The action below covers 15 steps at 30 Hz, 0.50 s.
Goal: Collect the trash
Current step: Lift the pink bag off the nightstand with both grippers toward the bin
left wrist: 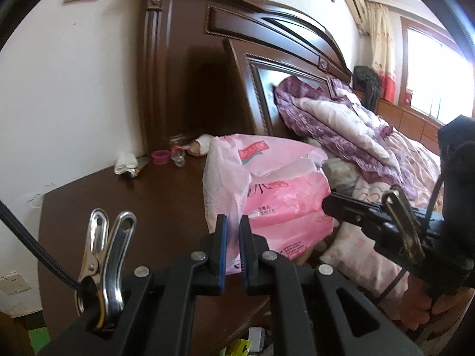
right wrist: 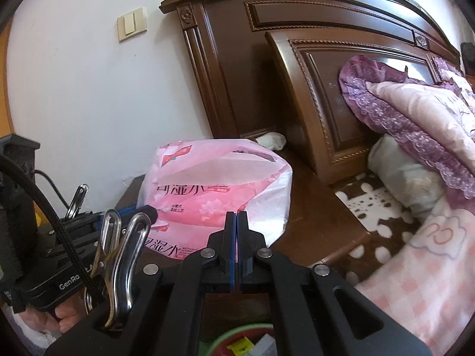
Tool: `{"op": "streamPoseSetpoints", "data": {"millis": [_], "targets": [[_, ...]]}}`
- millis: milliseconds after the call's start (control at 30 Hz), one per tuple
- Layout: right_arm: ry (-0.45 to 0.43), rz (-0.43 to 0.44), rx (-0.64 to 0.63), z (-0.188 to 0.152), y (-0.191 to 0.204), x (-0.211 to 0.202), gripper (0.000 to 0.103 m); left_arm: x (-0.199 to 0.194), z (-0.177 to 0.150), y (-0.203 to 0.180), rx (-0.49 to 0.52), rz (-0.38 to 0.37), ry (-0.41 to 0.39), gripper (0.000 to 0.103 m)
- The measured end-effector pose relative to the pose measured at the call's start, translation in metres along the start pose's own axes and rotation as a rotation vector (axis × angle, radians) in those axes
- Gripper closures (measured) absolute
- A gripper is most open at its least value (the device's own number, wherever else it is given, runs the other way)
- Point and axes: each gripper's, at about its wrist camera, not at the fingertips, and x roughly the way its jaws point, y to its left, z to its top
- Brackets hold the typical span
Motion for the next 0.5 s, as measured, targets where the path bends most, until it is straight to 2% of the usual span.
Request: {"op": "streamPoseSetpoints", "data": {"millis": [267, 500], "targets": [[0.038, -0.045, -0.028, -0.020, -0.008, -0.009, 0.102, 0.010, -0.020, -0.025, 0.071, -0.018, 0.038, 0.095], [0.051, -0.062, -0.041, -0.037, -0.016, -0.018, 0.102, 0.013, -0.032, -0.036, 0.074, -0.060, 0.079, 0.095]]}}
